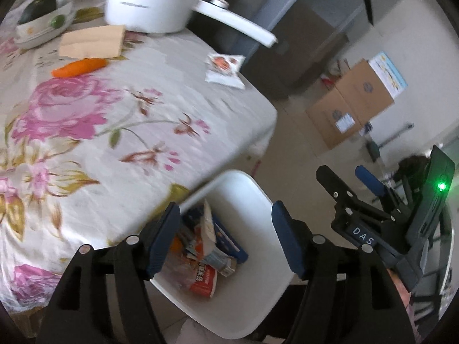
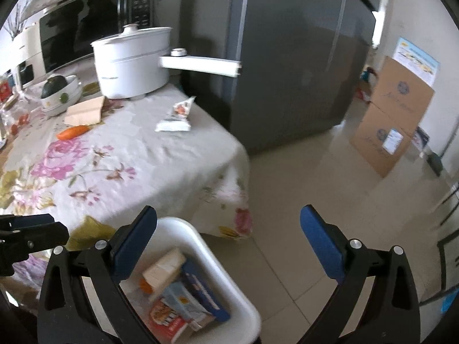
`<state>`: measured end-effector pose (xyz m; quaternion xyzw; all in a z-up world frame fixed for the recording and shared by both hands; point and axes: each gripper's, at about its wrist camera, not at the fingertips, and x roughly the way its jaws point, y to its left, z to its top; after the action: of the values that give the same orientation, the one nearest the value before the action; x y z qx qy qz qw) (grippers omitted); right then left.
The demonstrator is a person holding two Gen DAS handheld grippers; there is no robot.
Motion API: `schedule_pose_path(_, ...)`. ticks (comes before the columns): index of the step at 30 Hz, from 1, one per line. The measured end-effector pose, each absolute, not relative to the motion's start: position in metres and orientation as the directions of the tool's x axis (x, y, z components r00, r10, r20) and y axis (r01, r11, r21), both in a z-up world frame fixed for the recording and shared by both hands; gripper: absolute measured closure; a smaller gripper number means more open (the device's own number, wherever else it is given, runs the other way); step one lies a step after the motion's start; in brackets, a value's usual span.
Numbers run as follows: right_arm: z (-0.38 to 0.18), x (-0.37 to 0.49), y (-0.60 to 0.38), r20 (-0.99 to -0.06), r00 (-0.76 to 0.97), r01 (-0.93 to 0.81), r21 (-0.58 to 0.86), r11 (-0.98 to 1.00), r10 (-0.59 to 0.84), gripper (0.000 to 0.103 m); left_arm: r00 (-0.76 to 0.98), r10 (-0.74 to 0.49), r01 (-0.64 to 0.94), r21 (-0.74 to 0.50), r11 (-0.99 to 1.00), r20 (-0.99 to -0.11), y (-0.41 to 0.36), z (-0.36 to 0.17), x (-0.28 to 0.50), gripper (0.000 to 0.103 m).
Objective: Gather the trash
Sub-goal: 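Grasp the white pecan snack bag on the table with the right gripper, then grasp the brown paper sheet with the left gripper while the right gripper holds the snack bag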
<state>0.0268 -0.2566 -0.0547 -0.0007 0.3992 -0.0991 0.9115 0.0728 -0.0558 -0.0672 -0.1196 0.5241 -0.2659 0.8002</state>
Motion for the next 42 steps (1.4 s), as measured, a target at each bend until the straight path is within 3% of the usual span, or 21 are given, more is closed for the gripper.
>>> schedule_pose_path(10,-0.066,0.14,-0.264,-0.788,0.616,0.194,0.141,0.971,-0.009,0.007,0.364,-0.521,0.148,-0.504,0.851,-0.772,-0.004,-0.07,0.098,0.038)
schedule_pose_path(25,-0.106,0.248,-0.274,-0.816,0.577,0.254,0.174,0.951,-0.004,0.01,0.338,-0.53,0.088,-0.534,0.841,-0.778,0.017,-0.083,0.112,0.038)
schedule_pose_path(31,-0.124,0.265,-0.271,-0.836,0.549,0.219,0.168,0.961,0.021,0.038,0.331,-0.531,0.061,-0.544,0.837,-0.78,0.024,-0.089,0.118,0.038)
schedule_pose_path(33,-0.129,0.267,-0.269,-0.838,0.544,0.204,0.167,0.964,0.03,0.061,0.326,-0.532,0.052,-0.547,0.836,-0.782,0.025,-0.092,0.12,0.038)
schedule_pose_path(34,-0.129,0.267,-0.267,-0.832,0.554,0.199,0.156,0.968,0.02,0.065,0.323,-0.532,0.045,-0.549,0.835,-0.783,0.026,-0.094,0.121,0.038)
schedule_pose_path(35,-0.13,0.266,-0.266,-0.827,0.562,0.185,0.159,0.97,0.028,0.081,0.322,-0.531,0.041,-0.549,0.835,-0.784,0.027,-0.095,0.123,0.038)
schedule_pose_path(36,-0.13,0.265,-0.266,-0.825,0.563,0.18,0.177,0.968,0.047,0.091,0.323,-0.528,0.035,-0.548,0.836,-0.785,0.028,-0.097,0.125,0.038)
schedule_pose_path(42,-0.119,0.248,-0.267,-0.794,0.601,0.18,0.244,0.953,0.09,0.095,0.349,-0.5,-0.014,-0.538,0.843,-0.792,0.037,-0.1,0.148,0.038)
